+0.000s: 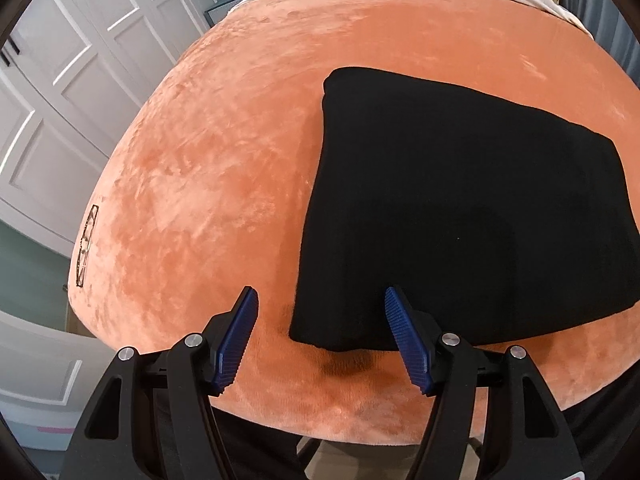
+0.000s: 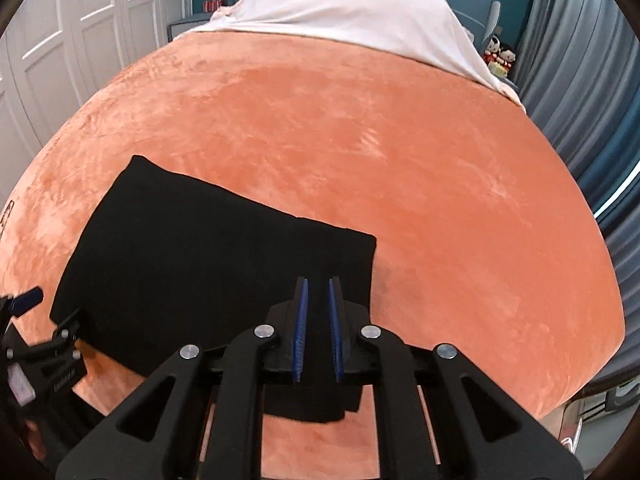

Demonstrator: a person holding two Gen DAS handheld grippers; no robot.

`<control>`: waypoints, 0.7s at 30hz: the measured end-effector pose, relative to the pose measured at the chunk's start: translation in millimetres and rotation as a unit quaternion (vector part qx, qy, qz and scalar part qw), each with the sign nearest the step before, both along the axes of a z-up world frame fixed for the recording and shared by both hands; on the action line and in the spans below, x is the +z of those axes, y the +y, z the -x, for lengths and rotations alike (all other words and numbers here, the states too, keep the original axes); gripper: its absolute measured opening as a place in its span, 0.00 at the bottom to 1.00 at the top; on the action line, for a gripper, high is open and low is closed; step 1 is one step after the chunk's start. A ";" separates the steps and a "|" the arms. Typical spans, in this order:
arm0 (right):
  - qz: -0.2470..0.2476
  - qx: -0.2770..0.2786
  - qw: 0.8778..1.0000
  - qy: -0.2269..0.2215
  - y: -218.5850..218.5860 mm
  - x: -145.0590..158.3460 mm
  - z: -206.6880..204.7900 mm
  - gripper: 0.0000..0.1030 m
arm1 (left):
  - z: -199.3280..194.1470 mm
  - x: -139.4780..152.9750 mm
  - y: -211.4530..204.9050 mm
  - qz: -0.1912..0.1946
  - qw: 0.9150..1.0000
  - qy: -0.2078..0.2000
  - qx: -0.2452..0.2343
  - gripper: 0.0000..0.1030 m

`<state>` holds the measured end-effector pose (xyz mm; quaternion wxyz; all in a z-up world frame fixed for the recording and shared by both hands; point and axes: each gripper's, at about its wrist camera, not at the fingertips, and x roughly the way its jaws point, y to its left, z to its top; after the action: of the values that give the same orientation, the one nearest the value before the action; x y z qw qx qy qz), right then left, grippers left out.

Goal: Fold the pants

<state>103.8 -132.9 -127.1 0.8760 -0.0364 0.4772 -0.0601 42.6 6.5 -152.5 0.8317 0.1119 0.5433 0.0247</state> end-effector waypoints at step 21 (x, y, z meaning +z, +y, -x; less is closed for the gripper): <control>0.016 -0.006 1.000 0.018 4.5 -13.3 -29.2 0.10 | -8.7 -13.4 -4.3 -0.004 1.000 0.016 -0.008 0.68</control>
<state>133.0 -128.4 -140.5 0.8664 -0.0482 0.4917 -0.0724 51.3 2.2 -165.9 0.8229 0.1197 0.5552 0.0184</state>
